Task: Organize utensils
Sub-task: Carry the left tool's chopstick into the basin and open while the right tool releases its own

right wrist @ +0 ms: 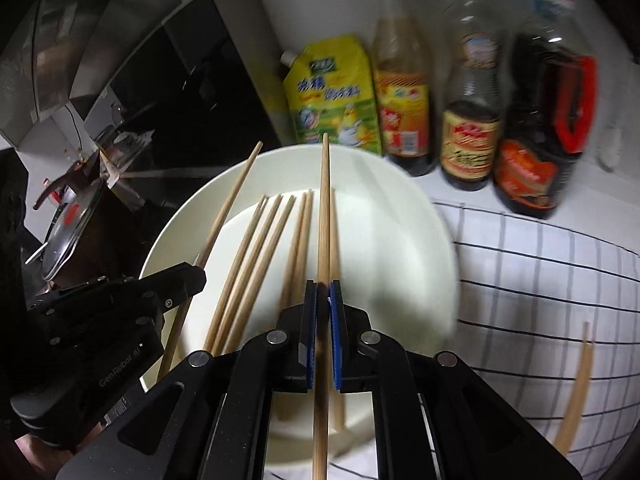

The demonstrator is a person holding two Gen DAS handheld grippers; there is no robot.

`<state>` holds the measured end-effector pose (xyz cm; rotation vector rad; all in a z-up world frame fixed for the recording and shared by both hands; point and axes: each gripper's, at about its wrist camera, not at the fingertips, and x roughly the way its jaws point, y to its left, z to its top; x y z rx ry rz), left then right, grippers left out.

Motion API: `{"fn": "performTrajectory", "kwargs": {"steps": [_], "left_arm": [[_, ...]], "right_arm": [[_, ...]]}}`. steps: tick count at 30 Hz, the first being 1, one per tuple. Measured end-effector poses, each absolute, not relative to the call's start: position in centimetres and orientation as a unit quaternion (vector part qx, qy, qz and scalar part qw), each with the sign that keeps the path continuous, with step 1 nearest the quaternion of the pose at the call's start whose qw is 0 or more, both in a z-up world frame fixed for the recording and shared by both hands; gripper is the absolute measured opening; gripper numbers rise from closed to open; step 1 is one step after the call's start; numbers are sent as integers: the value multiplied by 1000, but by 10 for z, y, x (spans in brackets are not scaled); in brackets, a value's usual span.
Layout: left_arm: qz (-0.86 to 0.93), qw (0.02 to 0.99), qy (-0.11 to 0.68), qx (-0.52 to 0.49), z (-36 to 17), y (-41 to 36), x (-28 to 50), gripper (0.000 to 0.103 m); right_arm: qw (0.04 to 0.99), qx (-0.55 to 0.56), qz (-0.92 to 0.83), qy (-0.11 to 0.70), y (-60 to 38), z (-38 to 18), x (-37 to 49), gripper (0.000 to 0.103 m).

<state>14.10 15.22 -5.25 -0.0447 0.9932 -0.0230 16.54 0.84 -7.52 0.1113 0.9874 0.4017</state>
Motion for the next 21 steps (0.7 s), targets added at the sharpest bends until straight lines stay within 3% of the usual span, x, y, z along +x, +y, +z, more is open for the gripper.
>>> {"fn": "performTrajectory", "kwargs": {"steps": [18, 21], "left_arm": [[9, 862, 506, -22, -90, 177, 158, 8], [13, 864, 503, -24, -89, 179, 158, 22]], "right_arm": [[841, 48, 181, 507, 39, -106, 186, 7], [844, 47, 173, 505, 38, -105, 185, 9]]}}
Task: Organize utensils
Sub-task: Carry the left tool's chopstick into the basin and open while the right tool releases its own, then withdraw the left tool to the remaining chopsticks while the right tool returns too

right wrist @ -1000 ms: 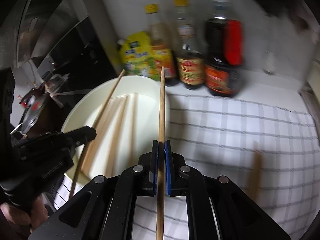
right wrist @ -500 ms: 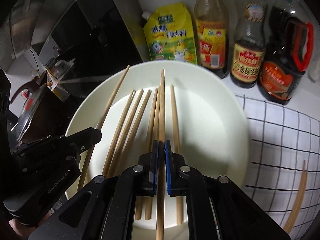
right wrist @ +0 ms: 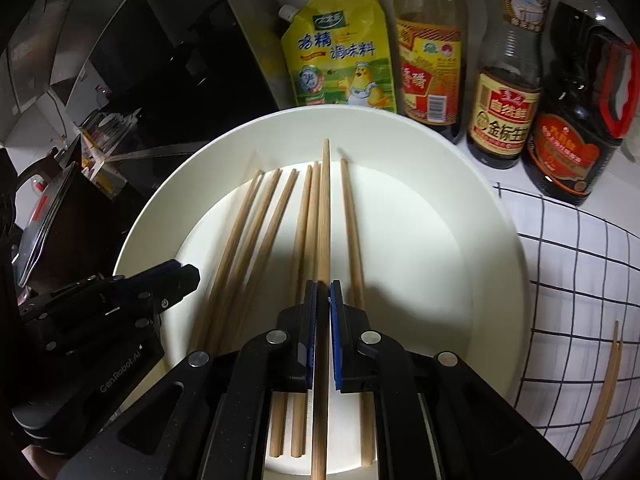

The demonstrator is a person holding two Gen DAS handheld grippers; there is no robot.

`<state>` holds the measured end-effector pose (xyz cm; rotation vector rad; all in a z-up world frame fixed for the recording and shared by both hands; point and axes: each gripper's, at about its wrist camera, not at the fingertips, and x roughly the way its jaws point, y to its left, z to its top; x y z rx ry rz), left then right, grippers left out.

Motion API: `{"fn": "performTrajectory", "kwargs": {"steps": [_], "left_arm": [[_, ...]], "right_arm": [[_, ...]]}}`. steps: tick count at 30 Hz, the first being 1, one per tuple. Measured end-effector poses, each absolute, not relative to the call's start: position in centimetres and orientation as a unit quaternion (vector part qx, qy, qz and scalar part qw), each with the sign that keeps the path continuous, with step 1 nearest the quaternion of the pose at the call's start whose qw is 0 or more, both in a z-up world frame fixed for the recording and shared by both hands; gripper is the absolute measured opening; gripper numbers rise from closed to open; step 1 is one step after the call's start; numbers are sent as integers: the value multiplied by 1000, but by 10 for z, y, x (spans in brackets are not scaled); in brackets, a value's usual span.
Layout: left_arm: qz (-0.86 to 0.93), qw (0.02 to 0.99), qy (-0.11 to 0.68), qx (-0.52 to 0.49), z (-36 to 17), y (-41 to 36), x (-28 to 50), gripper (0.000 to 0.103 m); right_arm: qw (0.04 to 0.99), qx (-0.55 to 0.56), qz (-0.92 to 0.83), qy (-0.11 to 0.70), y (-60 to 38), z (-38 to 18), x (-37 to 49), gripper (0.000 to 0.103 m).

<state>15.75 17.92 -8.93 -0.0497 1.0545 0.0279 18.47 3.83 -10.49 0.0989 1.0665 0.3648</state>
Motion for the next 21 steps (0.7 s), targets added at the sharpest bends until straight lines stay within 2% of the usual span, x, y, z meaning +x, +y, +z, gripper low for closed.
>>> {"fn": "performTrajectory", "kwargs": {"steps": [7, 21], "left_arm": [[21, 869, 494, -31, -82, 183, 151, 47], [16, 872, 488, -33, -67, 176, 128, 52]], "right_arm": [[852, 51, 166, 494, 31, -97, 177, 12], [858, 47, 154, 487, 15, -80, 148, 12]]}}
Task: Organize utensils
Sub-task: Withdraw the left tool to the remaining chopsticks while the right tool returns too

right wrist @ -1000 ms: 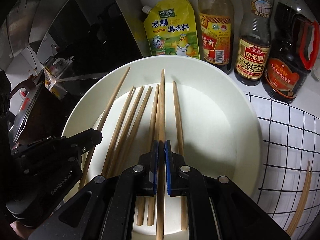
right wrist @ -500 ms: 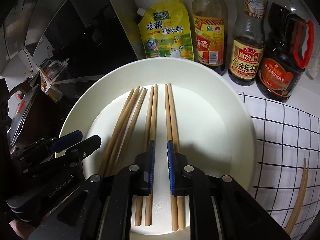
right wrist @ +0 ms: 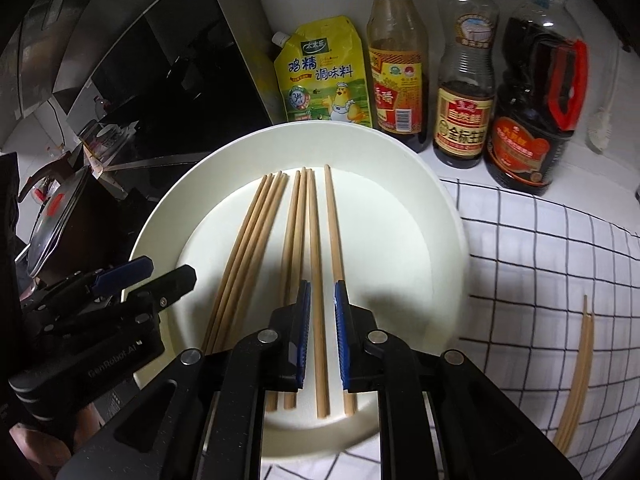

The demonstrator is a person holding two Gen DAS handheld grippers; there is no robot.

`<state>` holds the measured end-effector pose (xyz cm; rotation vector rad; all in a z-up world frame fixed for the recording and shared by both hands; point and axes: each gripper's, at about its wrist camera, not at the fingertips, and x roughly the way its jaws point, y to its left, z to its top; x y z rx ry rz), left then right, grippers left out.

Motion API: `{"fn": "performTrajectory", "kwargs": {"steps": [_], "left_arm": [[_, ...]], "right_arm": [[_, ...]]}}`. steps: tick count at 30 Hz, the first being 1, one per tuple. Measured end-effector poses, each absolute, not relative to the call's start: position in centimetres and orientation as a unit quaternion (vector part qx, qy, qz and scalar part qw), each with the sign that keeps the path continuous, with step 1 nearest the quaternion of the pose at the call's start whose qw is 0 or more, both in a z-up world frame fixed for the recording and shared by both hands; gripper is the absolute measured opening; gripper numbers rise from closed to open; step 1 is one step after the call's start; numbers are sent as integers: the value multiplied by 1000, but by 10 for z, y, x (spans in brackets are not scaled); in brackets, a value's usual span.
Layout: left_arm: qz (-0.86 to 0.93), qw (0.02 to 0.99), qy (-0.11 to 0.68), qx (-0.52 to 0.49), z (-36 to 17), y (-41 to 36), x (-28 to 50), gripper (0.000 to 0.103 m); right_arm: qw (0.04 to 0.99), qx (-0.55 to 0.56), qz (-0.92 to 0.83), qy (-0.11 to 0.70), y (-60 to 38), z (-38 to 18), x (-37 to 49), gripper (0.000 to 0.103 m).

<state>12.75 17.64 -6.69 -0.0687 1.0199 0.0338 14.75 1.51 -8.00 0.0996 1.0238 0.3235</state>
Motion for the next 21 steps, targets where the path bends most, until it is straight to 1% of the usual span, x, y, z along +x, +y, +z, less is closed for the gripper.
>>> {"fn": "performTrajectory", "kwargs": {"steps": [5, 8, 11, 15, 21], "left_arm": [[15, 876, 481, -35, -58, 172, 117, 54], [14, 878, 477, -35, -53, 169, 110, 54], [12, 880, 474, -34, -49, 165, 102, 55], [11, 881, 473, -32, -45, 158, 93, 55], [9, 881, 472, -25, -41, 146, 82, 55]], "right_arm": [[860, 48, 151, 484, 7, -72, 132, 12], [864, 47, 149, 479, 2, -67, 123, 17], [866, 48, 148, 476, -3, -62, 114, 17], [869, 48, 149, 469, -10, -56, 102, 22], [872, 54, 147, 464, -23, -52, 90, 22]]}}
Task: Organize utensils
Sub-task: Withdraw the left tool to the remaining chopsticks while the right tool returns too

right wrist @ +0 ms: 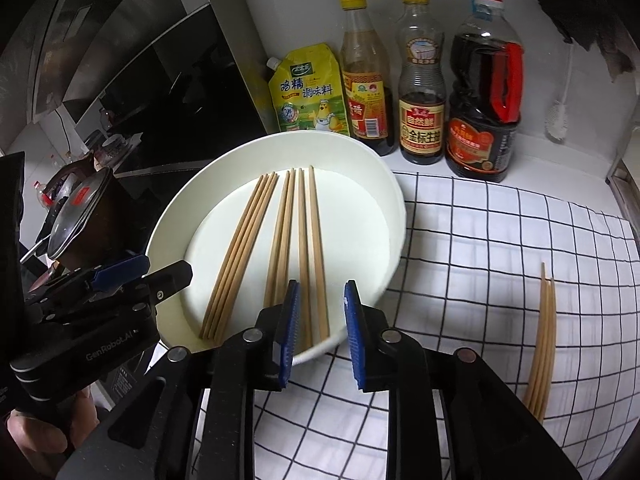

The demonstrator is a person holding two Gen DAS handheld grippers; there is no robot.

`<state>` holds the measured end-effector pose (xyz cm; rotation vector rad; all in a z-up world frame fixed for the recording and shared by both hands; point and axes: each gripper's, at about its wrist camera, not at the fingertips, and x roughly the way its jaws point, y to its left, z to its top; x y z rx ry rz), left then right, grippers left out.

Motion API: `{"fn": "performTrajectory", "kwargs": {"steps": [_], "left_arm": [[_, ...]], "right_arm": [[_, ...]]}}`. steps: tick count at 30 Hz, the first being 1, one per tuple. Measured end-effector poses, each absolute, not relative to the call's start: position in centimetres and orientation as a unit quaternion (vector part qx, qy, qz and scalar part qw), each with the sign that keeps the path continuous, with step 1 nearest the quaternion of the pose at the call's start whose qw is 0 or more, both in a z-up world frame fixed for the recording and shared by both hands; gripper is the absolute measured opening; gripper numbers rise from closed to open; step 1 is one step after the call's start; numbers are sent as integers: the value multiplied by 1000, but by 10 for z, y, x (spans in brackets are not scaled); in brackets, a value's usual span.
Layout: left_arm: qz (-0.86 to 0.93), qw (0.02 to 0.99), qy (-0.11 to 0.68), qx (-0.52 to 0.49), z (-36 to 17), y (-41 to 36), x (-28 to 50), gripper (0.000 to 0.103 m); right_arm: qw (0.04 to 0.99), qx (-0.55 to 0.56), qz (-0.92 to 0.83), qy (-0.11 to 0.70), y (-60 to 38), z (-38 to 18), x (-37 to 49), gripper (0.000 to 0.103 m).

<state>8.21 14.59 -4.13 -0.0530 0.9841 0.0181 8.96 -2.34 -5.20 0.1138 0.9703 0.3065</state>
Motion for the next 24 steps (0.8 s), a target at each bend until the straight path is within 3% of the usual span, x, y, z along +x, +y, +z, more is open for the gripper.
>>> {"fn": "performTrajectory", "kwargs": {"steps": [24], "left_arm": [[-39, 874, 485, -4, -48, 45, 43, 59]], "right_arm": [[873, 82, 89, 473, -132, -65, 35, 30]]}}
